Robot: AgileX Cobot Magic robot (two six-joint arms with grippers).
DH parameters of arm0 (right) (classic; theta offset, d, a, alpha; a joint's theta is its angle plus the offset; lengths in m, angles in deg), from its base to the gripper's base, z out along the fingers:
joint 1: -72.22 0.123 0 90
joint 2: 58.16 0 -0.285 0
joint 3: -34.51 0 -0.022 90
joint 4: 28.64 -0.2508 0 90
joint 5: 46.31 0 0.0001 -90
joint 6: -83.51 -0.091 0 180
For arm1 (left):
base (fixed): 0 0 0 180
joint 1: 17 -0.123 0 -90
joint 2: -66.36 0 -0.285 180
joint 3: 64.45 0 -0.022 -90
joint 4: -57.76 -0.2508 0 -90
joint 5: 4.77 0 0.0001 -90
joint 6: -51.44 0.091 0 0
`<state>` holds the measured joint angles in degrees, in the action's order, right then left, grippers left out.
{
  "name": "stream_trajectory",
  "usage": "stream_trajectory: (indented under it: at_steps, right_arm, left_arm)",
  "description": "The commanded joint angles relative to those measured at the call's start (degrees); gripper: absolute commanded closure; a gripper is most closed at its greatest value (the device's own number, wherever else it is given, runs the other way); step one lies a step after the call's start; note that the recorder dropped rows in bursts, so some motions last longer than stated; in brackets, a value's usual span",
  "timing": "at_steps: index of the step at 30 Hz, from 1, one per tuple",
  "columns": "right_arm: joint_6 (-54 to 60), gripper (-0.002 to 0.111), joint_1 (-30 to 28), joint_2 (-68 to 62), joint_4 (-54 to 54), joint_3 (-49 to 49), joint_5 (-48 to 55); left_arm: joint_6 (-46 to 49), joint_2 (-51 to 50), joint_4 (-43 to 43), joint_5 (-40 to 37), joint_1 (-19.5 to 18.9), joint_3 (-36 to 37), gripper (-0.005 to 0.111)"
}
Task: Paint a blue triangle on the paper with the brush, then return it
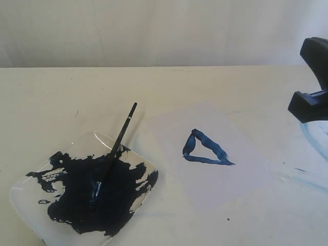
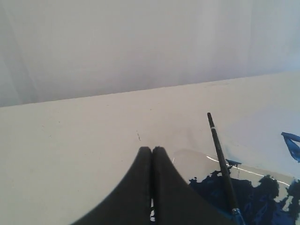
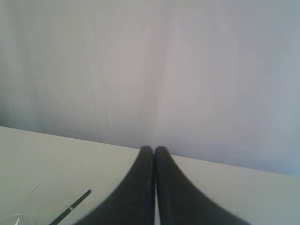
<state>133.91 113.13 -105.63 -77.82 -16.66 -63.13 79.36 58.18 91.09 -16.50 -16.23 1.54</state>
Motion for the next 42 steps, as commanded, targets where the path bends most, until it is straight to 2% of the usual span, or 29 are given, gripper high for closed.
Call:
stream_trajectory:
  at_steps: [1,2,4,5,7,9,17,21,42]
  right_arm:
    - [0.11,0.108,-0.41,0.25,-0.06,-0.29,-0.03]
    - [0.11,0.108,-0.41,0.25,-0.06,-0.29,-0.03]
    - [0.11,0.108,-0.41,0.25,-0.06,-0.29,-0.03]
    - [0.11,0.108,-0.41,0.25,-0.06,-0.29,-0.03]
    - [0.11,0.108,-0.41,0.25,-0.06,-0.29,-0.03]
    - [0.11,0.108,-0.41,0.25,-0.06,-0.29,-0.03]
    - [0.11,0.108,-0.41,0.25,-0.06,-0.29,-0.03]
    - [0.11,0.108,-0.41,0.25,-0.06,-0.29,-0.03]
    - [0.11,0.108,-0.41,0.25,-0.06,-0.29,-0.03]
  left_arm:
    - [-20.78,0.39,-19.58,2.30,-0.14,3.44,0.107]
    - [-28.27,0.39,-26.56,3.54,-0.14,5.24,0.107]
    - [-37.13,0.39,-34.46,7.23,-0.14,11.03,0.107]
    - [-37.13,0.39,-34.18,8.63,-0.14,11.22,0.107]
    - [-36.98,0.39,-33.92,-0.83,-0.14,11.22,0.107]
    - [-35.42,0.39,-33.91,-3.93,-0.14,11.22,0.107]
    - [-30.00,0.39,-33.91,-4.33,-0.25,11.22,0.107]
    - [-29.49,0.39,-33.91,-4.33,-2.78,11.22,0.107]
    - [-29.40,0.39,-33.91,-3.74,-2.79,11.22,0.107]
